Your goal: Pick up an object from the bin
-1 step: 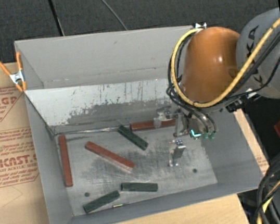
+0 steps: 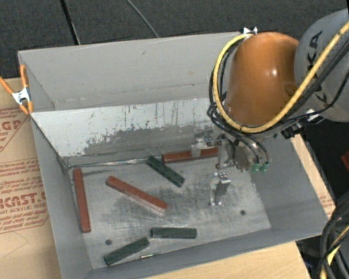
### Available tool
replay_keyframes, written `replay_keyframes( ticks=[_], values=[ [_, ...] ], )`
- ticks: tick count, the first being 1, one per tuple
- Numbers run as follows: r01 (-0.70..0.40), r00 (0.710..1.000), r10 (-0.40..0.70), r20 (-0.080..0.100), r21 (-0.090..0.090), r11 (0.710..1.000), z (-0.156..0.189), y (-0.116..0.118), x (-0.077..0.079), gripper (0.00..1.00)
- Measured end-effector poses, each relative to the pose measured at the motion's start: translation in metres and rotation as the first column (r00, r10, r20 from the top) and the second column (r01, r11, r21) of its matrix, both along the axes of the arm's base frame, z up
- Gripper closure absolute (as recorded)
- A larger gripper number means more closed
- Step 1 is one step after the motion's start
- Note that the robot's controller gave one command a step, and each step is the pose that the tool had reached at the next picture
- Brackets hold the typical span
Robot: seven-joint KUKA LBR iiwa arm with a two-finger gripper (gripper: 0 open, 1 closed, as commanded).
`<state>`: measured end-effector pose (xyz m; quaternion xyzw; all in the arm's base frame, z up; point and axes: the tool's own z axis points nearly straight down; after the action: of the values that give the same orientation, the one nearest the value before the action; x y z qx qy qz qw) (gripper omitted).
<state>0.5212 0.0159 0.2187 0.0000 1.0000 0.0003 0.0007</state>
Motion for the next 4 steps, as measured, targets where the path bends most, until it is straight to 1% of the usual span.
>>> replay_keyframes(
  ticks=[1, 2, 3, 4],
  values=[
    [0.046, 0.999, -0.046, 0.006, 0.002, 0.999, -0.091, 0.033, 0.048, 0.00],
    [-0.038, 0.999, 0.038, -0.004, -0.001, 0.999, -0.079, 0.066, 0.020, 0.00],
    [0.277, 0.961, -0.277, 0.001, 0.001, 0.961, -0.081, 0.087, 0.034, 0.00],
    [0.269, 0.963, -0.269, 0.001, 0.001, 0.963, -0.149, 0.102, 0.033, 0.00]
  ],
)
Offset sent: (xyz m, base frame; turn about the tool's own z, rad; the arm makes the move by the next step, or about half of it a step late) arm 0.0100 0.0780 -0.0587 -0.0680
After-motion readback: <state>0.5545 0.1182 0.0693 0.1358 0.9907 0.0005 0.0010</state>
